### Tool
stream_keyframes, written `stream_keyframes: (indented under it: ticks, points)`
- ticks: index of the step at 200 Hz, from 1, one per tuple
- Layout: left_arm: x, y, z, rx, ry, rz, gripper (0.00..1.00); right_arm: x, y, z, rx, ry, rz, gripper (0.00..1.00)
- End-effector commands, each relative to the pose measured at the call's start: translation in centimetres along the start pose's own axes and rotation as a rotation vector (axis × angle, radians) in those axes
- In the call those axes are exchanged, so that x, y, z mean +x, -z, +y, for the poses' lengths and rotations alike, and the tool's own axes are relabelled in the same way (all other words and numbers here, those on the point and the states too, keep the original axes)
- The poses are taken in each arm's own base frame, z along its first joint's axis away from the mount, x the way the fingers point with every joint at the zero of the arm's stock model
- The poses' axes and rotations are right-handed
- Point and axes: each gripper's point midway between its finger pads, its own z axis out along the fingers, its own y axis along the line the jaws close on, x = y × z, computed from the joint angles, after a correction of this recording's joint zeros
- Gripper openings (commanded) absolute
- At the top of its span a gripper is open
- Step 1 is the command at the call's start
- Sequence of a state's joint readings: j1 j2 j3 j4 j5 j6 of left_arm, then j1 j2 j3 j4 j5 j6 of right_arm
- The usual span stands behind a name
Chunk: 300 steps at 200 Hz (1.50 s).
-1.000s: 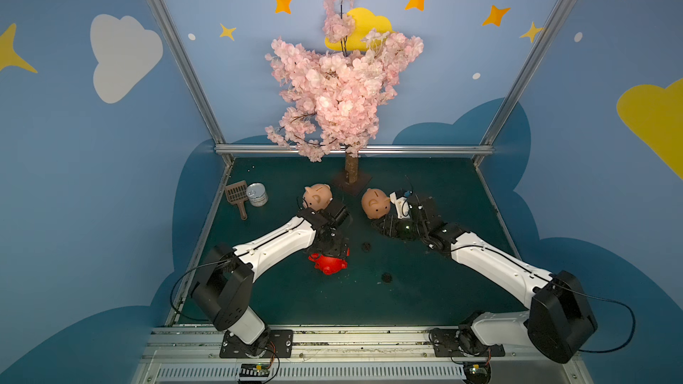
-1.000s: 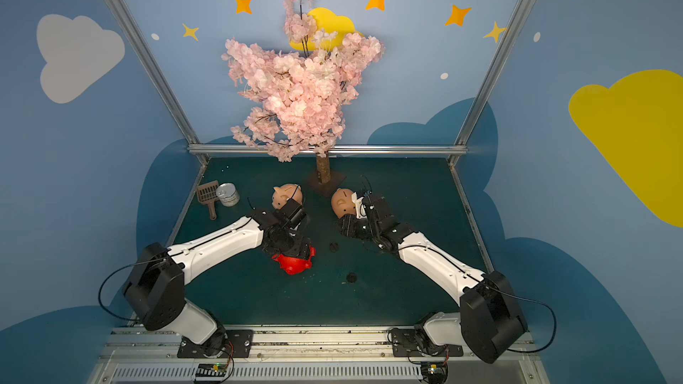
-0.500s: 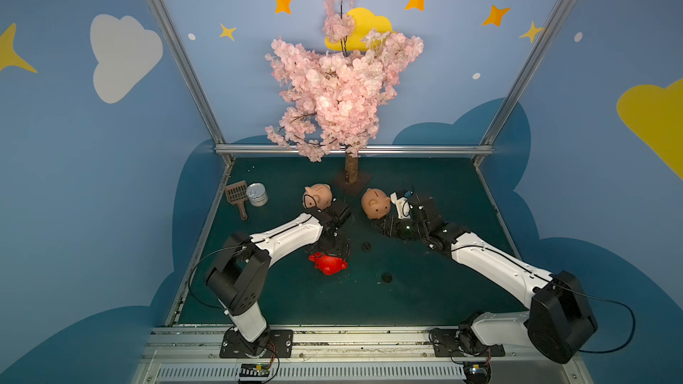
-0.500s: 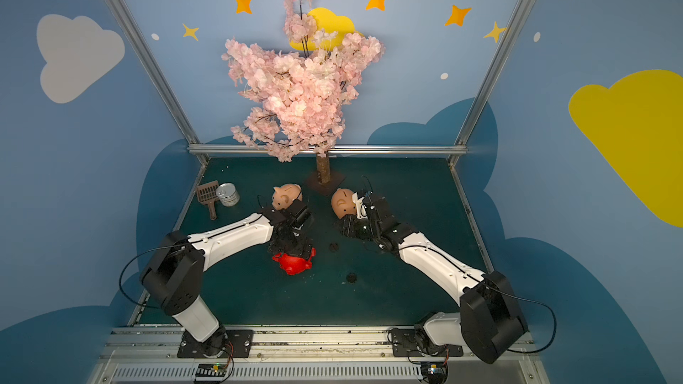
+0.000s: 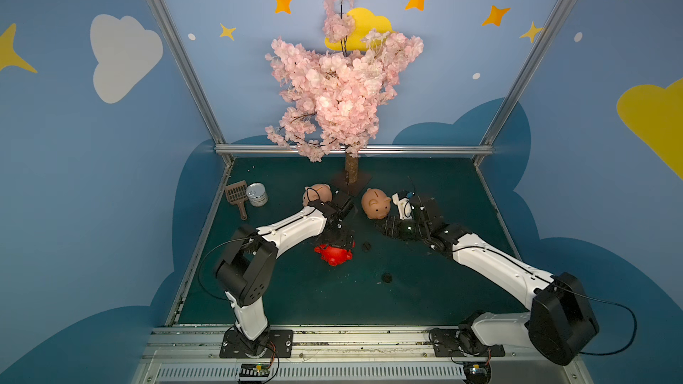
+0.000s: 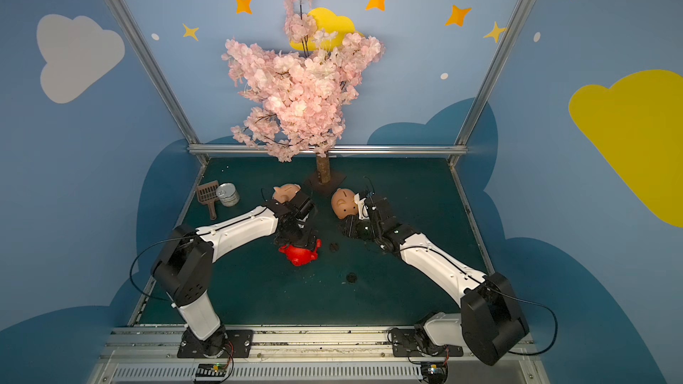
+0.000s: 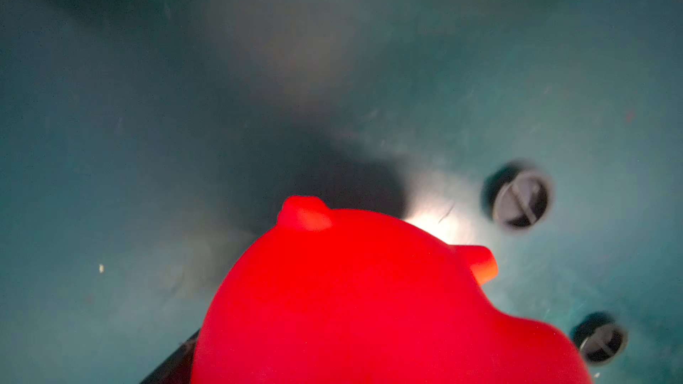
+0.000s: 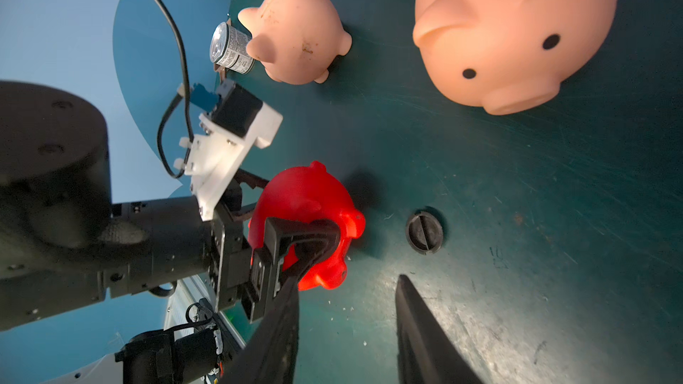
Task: Close piggy banks
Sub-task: Pick up the piggy bank from the center of the board, then place the piggy bank at the center of the board.
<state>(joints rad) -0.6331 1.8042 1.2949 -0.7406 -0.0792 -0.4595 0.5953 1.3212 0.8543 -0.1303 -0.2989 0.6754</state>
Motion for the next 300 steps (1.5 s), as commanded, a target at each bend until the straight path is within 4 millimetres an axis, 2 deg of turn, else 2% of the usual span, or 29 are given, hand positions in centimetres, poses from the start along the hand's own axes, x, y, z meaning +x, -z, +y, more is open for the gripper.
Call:
stream_keyframes:
  ticks: [1,25,60,102,133,173,226,262,300]
  points:
    - [-3.6,0.1,-0.6,-0.001,-0.015,-0.08,0.88,0.0,0.7,-0.2,0.002,0.004,-0.014,0.43]
    - [-6.5,-0.5,-0.7,-0.021,-0.015,-0.123,0.88,-0.1,1.2,-0.4,0.009,0.005,-0.021,0.43]
    - [-10.1,-1.3,0.5,-0.091,-0.005,-0.174,0.87,-0.2,2.2,-0.8,0.028,0.01,-0.044,0.43]
    - [-13.5,-2.4,1.1,-0.102,0.015,-0.202,0.89,-0.2,3.0,-1.5,0.041,0.008,-0.07,0.43]
    - [-15.4,-0.9,0.1,-0.078,0.008,-0.236,0.99,-0.1,3.2,-1.8,0.047,0.007,-0.081,0.43]
    - [-16.2,1.4,-0.4,-0.056,0.005,-0.279,0.99,0.0,3.1,-2.2,0.049,-0.001,-0.087,0.43]
    - [-16.2,2.8,-0.4,-0.055,0.01,-0.289,0.99,0.2,2.2,-2.1,0.04,-0.026,-0.047,0.42]
    - [-16.4,6.1,0.0,-0.059,-0.006,-0.34,0.99,0.2,2.2,-2.2,0.04,-0.023,-0.049,0.42]
    - [-15.9,9.4,2.2,-0.096,-0.052,-0.397,0.99,0.3,2.2,-2.3,0.043,-0.022,-0.049,0.42]
